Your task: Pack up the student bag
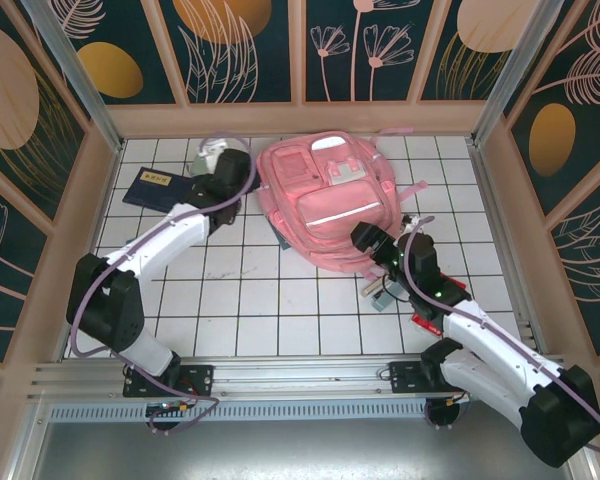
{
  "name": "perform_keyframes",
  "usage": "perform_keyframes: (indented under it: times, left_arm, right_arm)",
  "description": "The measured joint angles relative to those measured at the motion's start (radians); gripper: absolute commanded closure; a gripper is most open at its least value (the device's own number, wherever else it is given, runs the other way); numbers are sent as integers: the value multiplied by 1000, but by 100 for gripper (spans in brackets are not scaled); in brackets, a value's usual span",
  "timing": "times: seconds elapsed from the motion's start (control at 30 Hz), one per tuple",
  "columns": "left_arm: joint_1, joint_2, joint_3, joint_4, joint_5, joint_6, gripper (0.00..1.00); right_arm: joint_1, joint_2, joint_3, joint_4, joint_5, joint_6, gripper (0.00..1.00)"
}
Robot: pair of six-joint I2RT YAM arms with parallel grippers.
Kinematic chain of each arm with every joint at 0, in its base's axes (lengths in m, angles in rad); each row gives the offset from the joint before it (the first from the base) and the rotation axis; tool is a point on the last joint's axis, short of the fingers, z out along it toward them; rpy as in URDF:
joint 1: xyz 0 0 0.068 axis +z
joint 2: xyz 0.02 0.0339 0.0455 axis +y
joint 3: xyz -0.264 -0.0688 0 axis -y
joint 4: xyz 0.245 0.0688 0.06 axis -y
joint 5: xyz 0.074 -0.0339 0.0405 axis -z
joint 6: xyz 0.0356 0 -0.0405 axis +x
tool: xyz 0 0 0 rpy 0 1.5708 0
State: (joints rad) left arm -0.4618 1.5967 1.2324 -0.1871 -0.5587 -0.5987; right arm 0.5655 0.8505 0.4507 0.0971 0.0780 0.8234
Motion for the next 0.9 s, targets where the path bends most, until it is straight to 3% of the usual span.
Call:
perform_keyframes:
  times: [0.23,0.5,0.67,0.9]
  left_arm:
    - [225,87,-1,28,39,-107,2]
    - [402,284,29,65,205,-176,2]
    - [454,391,109,80,281,-186,2]
    - [462,486,212,86,344,-190,1]
  right_arm:
    - [83,34,43,0,11,-34,1]
    - [111,50,58,2,34,-37,1]
    - [118,71,59,2,35,-37,1]
    - [124,101,63,3,37,-37,1]
